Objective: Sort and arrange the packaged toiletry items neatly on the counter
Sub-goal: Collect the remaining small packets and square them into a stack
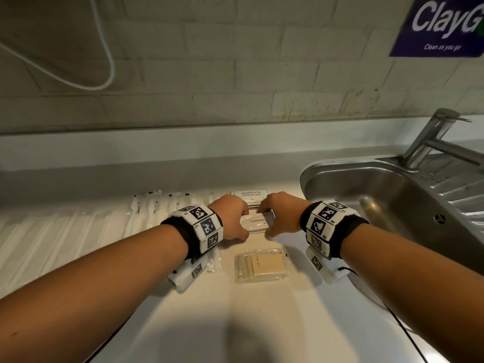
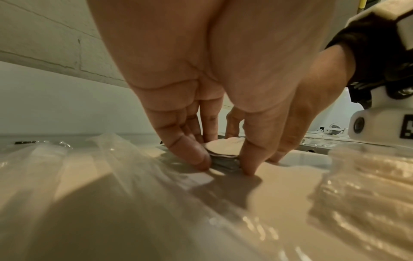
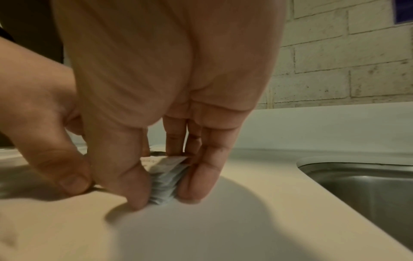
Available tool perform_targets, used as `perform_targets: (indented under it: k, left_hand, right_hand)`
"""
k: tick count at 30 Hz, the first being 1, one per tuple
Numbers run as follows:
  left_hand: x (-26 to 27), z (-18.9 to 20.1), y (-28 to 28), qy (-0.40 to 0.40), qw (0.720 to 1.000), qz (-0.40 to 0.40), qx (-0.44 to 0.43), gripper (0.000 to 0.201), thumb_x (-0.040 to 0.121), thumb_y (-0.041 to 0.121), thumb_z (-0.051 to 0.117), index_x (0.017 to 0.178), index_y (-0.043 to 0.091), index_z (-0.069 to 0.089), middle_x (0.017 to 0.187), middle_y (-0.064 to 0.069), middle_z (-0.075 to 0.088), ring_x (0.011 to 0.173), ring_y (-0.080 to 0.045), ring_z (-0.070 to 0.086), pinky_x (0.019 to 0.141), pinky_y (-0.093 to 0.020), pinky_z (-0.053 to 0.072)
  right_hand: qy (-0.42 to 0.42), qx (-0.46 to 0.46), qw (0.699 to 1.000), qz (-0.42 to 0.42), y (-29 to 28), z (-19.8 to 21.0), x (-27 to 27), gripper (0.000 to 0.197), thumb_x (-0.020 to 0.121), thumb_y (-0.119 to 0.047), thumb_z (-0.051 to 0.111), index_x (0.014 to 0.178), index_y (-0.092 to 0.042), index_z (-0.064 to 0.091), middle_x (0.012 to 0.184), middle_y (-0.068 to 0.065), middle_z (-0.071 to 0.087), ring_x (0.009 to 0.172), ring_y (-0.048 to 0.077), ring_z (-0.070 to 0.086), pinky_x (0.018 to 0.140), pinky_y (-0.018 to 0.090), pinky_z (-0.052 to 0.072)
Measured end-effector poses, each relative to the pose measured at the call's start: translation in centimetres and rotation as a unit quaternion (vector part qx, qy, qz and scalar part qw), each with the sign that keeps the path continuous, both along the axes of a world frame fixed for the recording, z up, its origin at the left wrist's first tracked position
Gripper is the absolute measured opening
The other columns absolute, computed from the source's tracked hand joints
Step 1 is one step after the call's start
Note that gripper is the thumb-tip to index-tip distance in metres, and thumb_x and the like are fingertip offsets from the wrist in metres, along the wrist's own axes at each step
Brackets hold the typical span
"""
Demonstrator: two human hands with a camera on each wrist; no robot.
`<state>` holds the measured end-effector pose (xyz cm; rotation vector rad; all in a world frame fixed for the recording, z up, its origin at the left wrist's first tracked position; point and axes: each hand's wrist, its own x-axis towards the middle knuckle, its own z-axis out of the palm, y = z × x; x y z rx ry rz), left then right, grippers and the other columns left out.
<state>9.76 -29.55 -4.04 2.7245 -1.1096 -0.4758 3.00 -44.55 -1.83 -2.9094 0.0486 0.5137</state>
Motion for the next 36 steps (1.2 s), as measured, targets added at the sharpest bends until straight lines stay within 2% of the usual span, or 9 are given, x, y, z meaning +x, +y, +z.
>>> perform_targets:
  k: [5,8,11,13,15,18,23,31,36]
  left_hand:
    - [-0.2,0.8,0.6,0.009,1.0,-0.001,-0.016,0.057,0.068,0.039,0.083,0.117,0.02,0.061,0.101,0.004,0.057,0.09,-0.018,0.057,0.076,-0.029,0.048]
    - [-0.6,2.2,2.1,0.012,0.999,0.004,-0.048,0.055,0.075,0.04,0.08,0.122,0.019,0.06,0.113,0.003,0.061,0.097,-0.016,0.058,0.081,-0.027,0.046]
    - [-1.6,3.8,3.8,0.026,0.996,0.017,-0.084,0.051,0.081,0.046,0.074,0.122,0.021,0.06,0.115,0.005,0.06,0.087,-0.009,0.056,0.076,-0.024,0.044]
    - [-3.1,4.3,4.6,0.039,0.996,0.01,-0.08,0.054,0.079,0.055,0.072,0.121,0.023,0.06,0.111,0.008,0.06,0.085,-0.005,0.054,0.074,-0.023,0.042]
    - [-4.9,4.2,5.0,0.066,0.996,0.004,-0.067,0.062,0.077,0.059,0.071,0.125,0.021,0.059,0.111,0.009,0.059,0.09,-0.006,0.055,0.077,-0.022,0.042]
    - [-7.4,3.4,5.1,0.113,0.993,-0.004,-0.045,0.078,0.074,0.058,0.075,0.136,0.018,0.05,0.129,0.005,0.058,0.096,-0.006,0.053,0.081,-0.021,0.042]
    - [-9.3,2.1,4.8,0.077,0.997,-0.006,-0.008,0.096,0.067,0.051,0.083,0.145,0.019,0.037,0.14,-0.001,0.051,0.119,-0.019,0.054,0.099,-0.032,0.046]
    - [-8.9,1.8,3.8,0.052,0.999,-0.01,0.003,0.094,0.064,0.048,0.086,0.14,0.014,0.044,0.133,-0.003,0.055,0.113,-0.021,0.057,0.095,-0.031,0.048]
    - [-8.8,1.3,3.3,0.047,0.999,-0.018,0.005,0.073,0.066,0.045,0.084,0.126,0.012,0.057,0.118,-0.004,0.063,0.101,-0.022,0.062,0.089,-0.036,0.053]
  right_hand:
    - [-0.007,0.004,1.0,0.008,0.0,0.8,-0.8,0.066,0.072,-0.035,0.081,0.131,-0.017,0.056,0.125,0.002,0.059,0.112,0.02,0.057,0.095,0.028,0.047]
    - [-0.047,0.014,0.999,0.005,-0.4,2.2,-1.9,0.062,0.076,-0.036,0.077,0.131,-0.019,0.055,0.125,0.002,0.057,0.11,0.018,0.055,0.093,0.027,0.046]
    - [-0.071,0.026,0.997,0.005,-0.5,3.5,-3.6,0.052,0.08,-0.038,0.072,0.127,-0.02,0.057,0.122,0.0,0.06,0.097,0.012,0.054,0.087,0.024,0.046]
    - [-0.04,0.027,0.999,0.012,0.0,4.0,-5.1,0.05,0.08,-0.043,0.071,0.124,-0.022,0.058,0.121,-0.003,0.061,0.096,0.01,0.054,0.087,0.023,0.046]
    - [0.01,0.02,1.0,0.014,0.9,4.0,-6.5,0.059,0.076,-0.048,0.073,0.127,-0.024,0.055,0.122,-0.005,0.06,0.102,0.012,0.056,0.089,0.026,0.045]
    - [0.074,0.02,0.997,-0.009,2.0,3.0,-8.1,0.084,0.064,-0.053,0.081,0.136,-0.027,0.046,0.128,-0.007,0.054,0.112,0.016,0.055,0.097,0.032,0.045]
    - [0.052,-0.005,0.998,-0.031,3.7,1.0,-9.0,0.093,0.06,-0.043,0.086,0.138,-0.021,0.041,0.13,0.003,0.053,0.114,0.021,0.054,0.098,0.035,0.047]
    - [0.028,-0.033,0.999,-0.03,4.9,0.9,-8.5,0.076,0.068,-0.033,0.084,0.133,-0.01,0.051,0.125,0.007,0.06,0.112,0.024,0.058,0.096,0.03,0.048]
    - [0.047,-0.075,0.996,0.0,5.5,0.6,-8.0,0.064,0.072,-0.035,0.081,0.125,-0.008,0.058,0.119,0.008,0.064,0.107,0.024,0.06,0.092,0.031,0.05]
